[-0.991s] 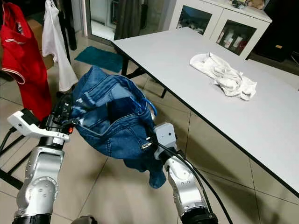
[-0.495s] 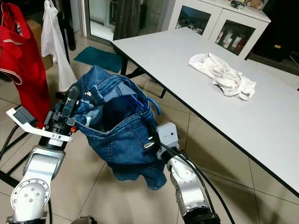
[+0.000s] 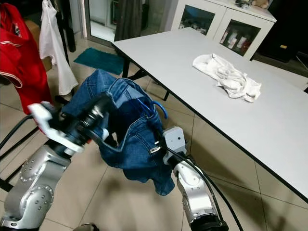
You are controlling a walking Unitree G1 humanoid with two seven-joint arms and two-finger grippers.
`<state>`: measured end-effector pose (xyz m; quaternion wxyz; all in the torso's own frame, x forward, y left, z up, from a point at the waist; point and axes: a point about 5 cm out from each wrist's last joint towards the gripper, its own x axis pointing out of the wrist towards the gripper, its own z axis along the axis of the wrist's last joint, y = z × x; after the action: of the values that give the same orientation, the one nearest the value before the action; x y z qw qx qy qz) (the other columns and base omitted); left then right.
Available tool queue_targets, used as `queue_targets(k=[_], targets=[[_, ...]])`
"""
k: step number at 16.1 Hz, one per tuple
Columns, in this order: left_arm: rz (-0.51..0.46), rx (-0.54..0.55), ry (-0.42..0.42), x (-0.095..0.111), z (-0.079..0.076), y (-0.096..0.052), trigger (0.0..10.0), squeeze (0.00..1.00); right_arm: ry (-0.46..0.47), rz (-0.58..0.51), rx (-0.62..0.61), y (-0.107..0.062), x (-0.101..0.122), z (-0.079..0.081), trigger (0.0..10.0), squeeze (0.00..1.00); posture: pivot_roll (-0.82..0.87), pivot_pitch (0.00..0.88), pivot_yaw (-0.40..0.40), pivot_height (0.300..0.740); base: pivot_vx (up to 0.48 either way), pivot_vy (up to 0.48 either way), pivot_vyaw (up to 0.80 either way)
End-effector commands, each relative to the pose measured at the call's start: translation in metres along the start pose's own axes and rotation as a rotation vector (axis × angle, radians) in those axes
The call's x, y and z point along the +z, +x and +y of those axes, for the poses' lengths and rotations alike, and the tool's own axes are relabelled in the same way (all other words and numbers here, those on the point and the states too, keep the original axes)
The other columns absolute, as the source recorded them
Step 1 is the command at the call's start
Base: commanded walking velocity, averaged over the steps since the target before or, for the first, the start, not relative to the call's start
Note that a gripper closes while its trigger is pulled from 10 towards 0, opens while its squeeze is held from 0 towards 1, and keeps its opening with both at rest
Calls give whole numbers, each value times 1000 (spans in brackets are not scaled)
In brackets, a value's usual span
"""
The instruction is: Hang hanger
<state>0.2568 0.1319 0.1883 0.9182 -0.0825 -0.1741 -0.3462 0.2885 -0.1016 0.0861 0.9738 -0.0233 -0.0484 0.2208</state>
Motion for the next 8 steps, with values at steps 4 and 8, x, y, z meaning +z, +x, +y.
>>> queue_targets(k=[4,8], targets=[[47,44,382,-2,3,5,10000,1000,-7,-28,-6,0,7,-10,0,0,164,86,-172,740,0,0,0],[49,102,400,-5,8,0,10000,1000,4,-29,20,3,7,-2,0,0,183,87,-183,740,0,0,0]])
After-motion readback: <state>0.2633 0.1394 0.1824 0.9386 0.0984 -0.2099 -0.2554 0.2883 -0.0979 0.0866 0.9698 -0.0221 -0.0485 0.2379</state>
